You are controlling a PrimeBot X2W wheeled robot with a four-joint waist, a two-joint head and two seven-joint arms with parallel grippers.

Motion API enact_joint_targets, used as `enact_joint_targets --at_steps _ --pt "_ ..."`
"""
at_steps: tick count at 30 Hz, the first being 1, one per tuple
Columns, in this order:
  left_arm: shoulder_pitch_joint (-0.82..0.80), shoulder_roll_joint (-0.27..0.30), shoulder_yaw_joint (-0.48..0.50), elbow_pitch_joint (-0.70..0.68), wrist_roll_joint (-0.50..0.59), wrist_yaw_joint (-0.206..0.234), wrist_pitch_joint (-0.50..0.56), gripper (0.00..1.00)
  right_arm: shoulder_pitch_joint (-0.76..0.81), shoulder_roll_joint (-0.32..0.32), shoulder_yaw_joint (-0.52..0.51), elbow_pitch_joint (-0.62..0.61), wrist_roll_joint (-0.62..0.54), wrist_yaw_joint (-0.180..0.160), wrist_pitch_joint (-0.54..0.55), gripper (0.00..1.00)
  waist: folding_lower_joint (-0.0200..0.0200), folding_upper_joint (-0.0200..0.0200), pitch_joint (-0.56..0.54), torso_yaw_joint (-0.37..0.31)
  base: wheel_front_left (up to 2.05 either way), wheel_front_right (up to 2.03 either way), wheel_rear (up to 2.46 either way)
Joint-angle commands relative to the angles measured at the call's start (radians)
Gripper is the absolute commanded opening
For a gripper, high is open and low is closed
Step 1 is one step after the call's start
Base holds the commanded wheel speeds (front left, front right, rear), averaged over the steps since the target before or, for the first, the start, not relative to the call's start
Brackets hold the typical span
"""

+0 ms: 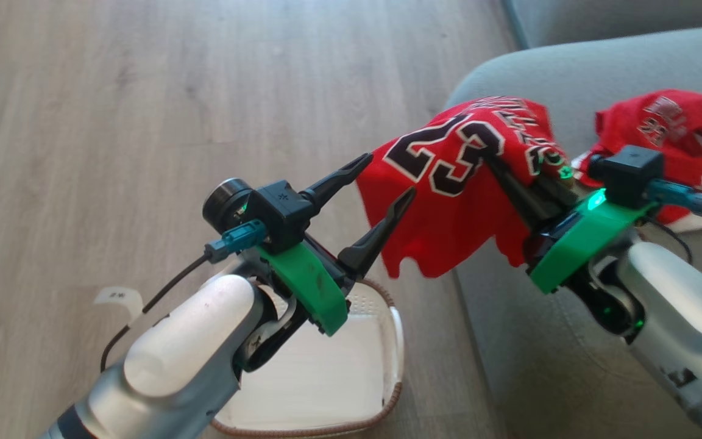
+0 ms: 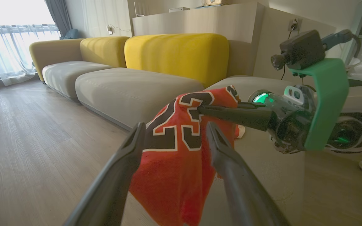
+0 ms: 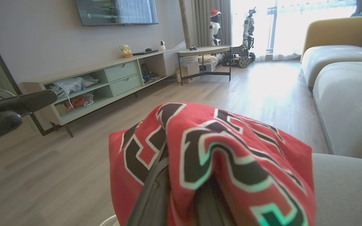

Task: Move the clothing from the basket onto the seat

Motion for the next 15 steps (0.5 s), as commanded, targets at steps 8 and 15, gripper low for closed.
enact_joint_targets --at_steps 8,15 --pt "-0.039 0.034 0.039 -0.044 0.004 0.004 -0.002 1.0 0.102 -0.028 -0.157 -0.131 -0.09 0.007 -0.011 0.0 0.0 0.0 0.026 -0.134 0.0 0.0 0.0" --pt "-0.046 0.038 0.028 -0.046 0.01 0.0 -0.002 1.0 0.175 -0.011 -0.261 -0.23 -0.148 0.007 0.02 0.0 0.0 0.0 0.047 -0.225 0.0 0.0 0.0"
